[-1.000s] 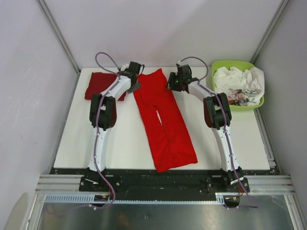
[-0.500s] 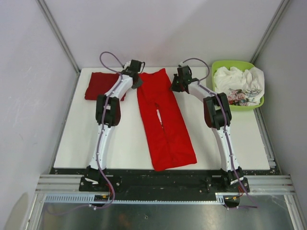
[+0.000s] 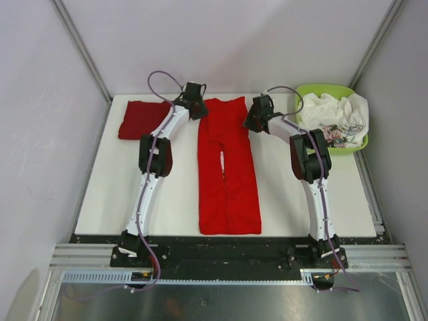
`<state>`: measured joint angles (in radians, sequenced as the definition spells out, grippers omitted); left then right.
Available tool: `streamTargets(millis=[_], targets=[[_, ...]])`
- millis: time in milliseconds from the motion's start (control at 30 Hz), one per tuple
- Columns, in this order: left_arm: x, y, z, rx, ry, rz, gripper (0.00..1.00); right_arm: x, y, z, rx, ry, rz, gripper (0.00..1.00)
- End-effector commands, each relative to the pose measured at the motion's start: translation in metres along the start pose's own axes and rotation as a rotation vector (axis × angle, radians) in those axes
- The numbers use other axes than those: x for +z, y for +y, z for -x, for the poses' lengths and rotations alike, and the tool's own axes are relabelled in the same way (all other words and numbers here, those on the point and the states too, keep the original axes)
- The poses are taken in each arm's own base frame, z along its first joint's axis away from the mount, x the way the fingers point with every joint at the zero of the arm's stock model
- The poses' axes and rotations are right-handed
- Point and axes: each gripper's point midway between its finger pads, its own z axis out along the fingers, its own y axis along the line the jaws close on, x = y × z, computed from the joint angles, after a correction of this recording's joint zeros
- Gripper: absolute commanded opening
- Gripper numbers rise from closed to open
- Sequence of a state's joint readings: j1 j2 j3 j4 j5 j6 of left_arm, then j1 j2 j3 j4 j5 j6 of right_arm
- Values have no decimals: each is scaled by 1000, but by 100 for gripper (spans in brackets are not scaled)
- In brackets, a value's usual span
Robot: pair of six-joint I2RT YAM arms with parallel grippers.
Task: Fold and stack the t-shirts
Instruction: Rotate the tshirt 90 degrees
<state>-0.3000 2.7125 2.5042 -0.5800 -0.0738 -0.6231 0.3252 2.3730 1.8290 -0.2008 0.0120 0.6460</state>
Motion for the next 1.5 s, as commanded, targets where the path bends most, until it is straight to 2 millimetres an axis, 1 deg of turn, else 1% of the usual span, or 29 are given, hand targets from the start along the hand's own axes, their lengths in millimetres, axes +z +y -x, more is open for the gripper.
streamTargets(millis=[0, 67, 100, 133, 167, 233, 300, 367, 433, 467, 600, 667, 767, 833, 900, 1000, 1033, 1100, 1200, 1267, 1467], targets=[[-16, -21, 18, 67, -40, -75, 48, 0, -54, -11, -10, 56, -186, 47], [-31, -21, 34, 84, -73, -68, 57, -3, -52, 9, -3, 38, -164, 58], [-41, -20, 43, 87, -91, -61, 60, -5, -50, 18, -1, 31, -158, 61], [-50, -17, 48, 91, -102, -46, 63, -9, -48, 29, -2, 22, -160, 64], [-59, -10, 50, 94, -106, -18, 65, -13, -46, 39, -6, 12, -163, 66], [-83, 2, 54, 95, -121, 34, 68, -26, -41, 53, -19, -6, -176, 69], [-108, 13, 50, 81, -119, 73, 69, -42, -39, 58, -22, -12, -190, 70], [-129, 26, 37, 56, -98, 103, 68, -62, -37, 56, -16, -11, -197, 71], [-149, 40, 12, 27, -54, 119, 65, -86, -37, 47, 4, 0, -193, 71], [-159, 47, -2, 12, -31, 126, 62, -98, -38, 39, 18, 11, -189, 70], [-206, 66, -66, -15, 46, 113, 54, -147, -59, -27, 44, 108, -187, 69], [-230, 77, -103, -17, 90, 109, 49, -175, -65, -56, 26, 138, -187, 68], [-266, 94, -153, -26, 133, 94, 43, -214, -77, -95, 9, 179, -176, 68], [-287, 101, -183, -33, 156, 66, 40, -241, -85, -114, 19, 191, -154, 66], [-305, 100, -209, -12, 172, 20, 39, -264, -86, -137, 30, 222, -110, 64], [-323, 96, -251, 25, 236, -37, 38, -296, -90, -166, 13, 244, -84, 58], [-328, 96, -264, 27, 257, -47, 39, -303, -92, -176, 8, 258, -82, 56], [-334, 101, -288, 34, 294, -48, 40, -316, -95, -197, -5, 288, -71, 54], [-342, 107, -314, 40, 331, -51, 42, -327, -97, -221, -11, 320, -56, 52], [-346, 108, -323, 49, 345, -59, 43, -331, -96, -235, -17, 345, -46, 50], [-352, 104, -339, 88, 386, -77, 48, -330, -97, -263, -54, 370, -65, 50]])
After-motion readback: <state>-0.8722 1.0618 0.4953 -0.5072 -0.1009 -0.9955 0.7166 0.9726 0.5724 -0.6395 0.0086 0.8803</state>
